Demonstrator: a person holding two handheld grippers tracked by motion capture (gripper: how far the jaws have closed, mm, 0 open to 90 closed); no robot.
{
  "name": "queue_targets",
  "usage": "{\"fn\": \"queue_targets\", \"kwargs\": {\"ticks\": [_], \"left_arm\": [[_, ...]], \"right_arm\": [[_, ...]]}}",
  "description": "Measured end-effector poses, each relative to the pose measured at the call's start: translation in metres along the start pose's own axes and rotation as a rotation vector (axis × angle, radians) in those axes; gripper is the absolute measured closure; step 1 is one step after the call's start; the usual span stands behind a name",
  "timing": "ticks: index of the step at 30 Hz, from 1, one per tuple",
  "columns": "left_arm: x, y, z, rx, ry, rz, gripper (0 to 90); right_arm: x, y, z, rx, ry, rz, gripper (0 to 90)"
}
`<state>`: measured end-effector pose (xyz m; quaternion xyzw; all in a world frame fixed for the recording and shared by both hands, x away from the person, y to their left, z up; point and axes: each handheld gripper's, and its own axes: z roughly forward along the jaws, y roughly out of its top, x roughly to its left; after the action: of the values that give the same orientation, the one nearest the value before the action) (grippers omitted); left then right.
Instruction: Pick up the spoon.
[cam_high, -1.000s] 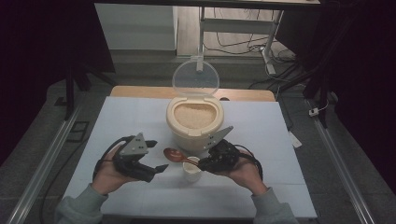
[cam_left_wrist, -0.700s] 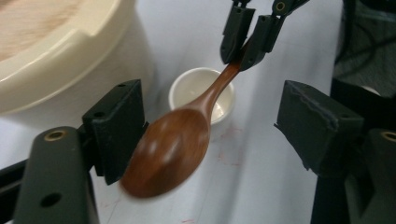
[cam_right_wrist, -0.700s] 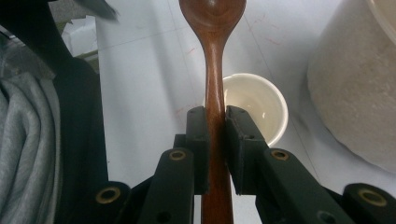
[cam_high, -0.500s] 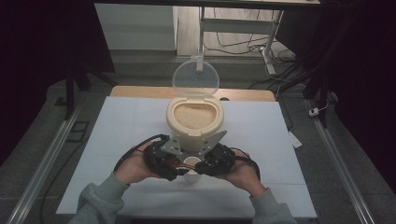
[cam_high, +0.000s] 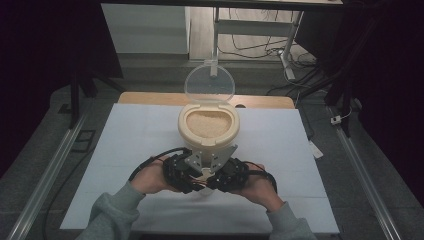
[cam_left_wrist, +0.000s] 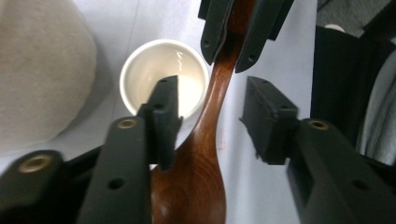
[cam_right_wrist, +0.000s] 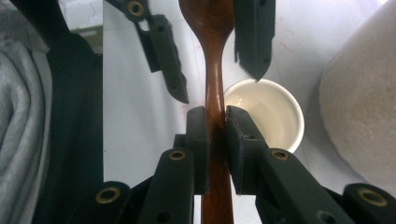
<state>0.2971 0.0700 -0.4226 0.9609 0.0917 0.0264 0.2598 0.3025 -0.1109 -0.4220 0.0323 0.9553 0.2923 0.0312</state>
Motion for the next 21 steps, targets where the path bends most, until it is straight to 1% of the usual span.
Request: {"fn": "queue_targets", "kwargs": {"ticks": [1, 3, 4, 6, 7, 8, 9, 10, 11, 12, 13, 14, 15, 16, 18, 19, 21], "left_arm": [[0.0, 0.0, 0.002, 0.007, -0.005, 0.002, 61.0], [0.0, 0.0, 0.006, 0.029, -0.012, 0.018, 66.9], [0.0, 0.0, 0.006, 0.029, -0.012, 0.018, 70.5], [0.0, 0.001, 0.007, 0.045, -0.031, 0.032, 73.6], [0.0, 0.001, 0.008, 0.05, -0.039, 0.04, 73.6], [-0.001, 0.001, 0.009, 0.052, -0.049, 0.043, 76.4], [-0.002, 0.001, 0.01, 0.055, -0.057, 0.05, 77.8], [-0.003, 0.001, 0.011, 0.054, -0.073, 0.046, 78.3], [-0.003, 0.001, 0.011, 0.054, -0.073, 0.046, 78.6], [-0.003, 0.0, 0.011, 0.057, -0.079, 0.046, 78.9], [-0.001, 0.0, 0.01, 0.072, -0.079, 0.065, 79.0], [-0.002, 0.0, 0.011, 0.055, -0.075, 0.045, 79.1], [-0.001, 0.0, 0.01, 0.057, -0.074, 0.054, 79.1], [0.0, -0.001, 0.01, 0.043, -0.061, 0.04, 79.3], [0.0, -0.002, 0.009, 0.03, -0.048, 0.033, 79.4], [0.0, -0.002, 0.009, 0.03, -0.048, 0.033, 79.5], [0.002, -0.004, 0.007, 0.004, -0.021, 0.012, 79.5]], "right_arm": [[0.001, 0.0, 0.0, 0.004, -0.007, -0.018, 79.5], [0.002, 0.001, -0.001, -0.006, -0.002, -0.028, 79.5], [0.003, 0.001, -0.001, -0.003, -0.002, -0.037, 79.4], [0.005, 0.001, -0.001, 0.0, -0.007, -0.076, 79.4], [0.005, 0.001, -0.001, 0.0, -0.007, -0.076, 79.4], [0.007, 0.001, -0.001, 0.018, -0.004, -0.111, 79.3], [0.008, 0.002, 0.0, 0.019, -0.005, -0.114, 79.3], [0.009, 0.002, 0.0, 0.027, -0.005, -0.128, 79.2], [0.01, 0.002, 0.001, 0.024, -0.003, -0.117, 79.2], [0.009, 0.002, 0.001, 0.025, -0.001, -0.126, 79.0], [0.009, 0.001, 0.0, 0.023, -0.002, -0.124, 78.8], [0.008, 0.001, 0.0, 0.022, -0.007, -0.119, 78.5], [0.008, 0.001, 0.0, 0.022, -0.007, -0.119, 78.5], [0.007, 0.0, -0.002, -0.011, -0.017, -0.091, 77.5], [0.004, -0.002, -0.005, -0.047, -0.026, -0.069, 75.5], [0.001, -0.004, -0.009, -0.083, -0.04, -0.033, 72.0], [-0.002, -0.007, -0.017, -0.139, -0.066, 0.032, 65.4]]}}
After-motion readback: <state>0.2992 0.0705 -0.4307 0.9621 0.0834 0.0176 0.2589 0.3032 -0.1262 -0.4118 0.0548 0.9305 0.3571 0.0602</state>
